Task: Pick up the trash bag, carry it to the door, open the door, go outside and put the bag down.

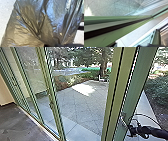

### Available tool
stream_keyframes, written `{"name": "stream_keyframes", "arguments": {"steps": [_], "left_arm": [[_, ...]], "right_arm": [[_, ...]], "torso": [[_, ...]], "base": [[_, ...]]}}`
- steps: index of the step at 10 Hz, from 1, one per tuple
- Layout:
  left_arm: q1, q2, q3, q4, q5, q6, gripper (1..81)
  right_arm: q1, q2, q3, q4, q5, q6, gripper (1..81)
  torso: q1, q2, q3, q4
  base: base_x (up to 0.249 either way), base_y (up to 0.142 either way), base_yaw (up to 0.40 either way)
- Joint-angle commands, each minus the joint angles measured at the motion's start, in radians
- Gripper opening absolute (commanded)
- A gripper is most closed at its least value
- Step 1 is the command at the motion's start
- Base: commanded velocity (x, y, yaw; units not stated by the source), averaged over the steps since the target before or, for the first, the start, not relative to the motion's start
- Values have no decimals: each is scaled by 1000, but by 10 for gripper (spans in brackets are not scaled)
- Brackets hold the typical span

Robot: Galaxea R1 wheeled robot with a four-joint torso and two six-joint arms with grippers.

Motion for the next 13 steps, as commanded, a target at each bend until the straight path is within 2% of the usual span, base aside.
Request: {"name": "stream_keyframes", "arguments": {"steps": [1,4,9,13], "left_arm": [[-20,-9,3,-7,69,5,10],[-20,-9,3,-7,69,5,10],[-13,-12,3,-7,69,5,10],[-10,-13,3,-7,69,5,10]], "right_arm": [[102,-49,88,-5,-152,-13,811],[154,-124,147,-18,-147,-17,811],[246,-209,193,-24,-150,-65,811],[232,-262,221,-73,-149,-76,811]], "torso": [[0,0,0,0],[0,0,0,0],[3,3,-3,2],[4,4,-4,3]], "base": [[73,0,0],[24,0,0],[0,0,0],[0,0,0]]}}
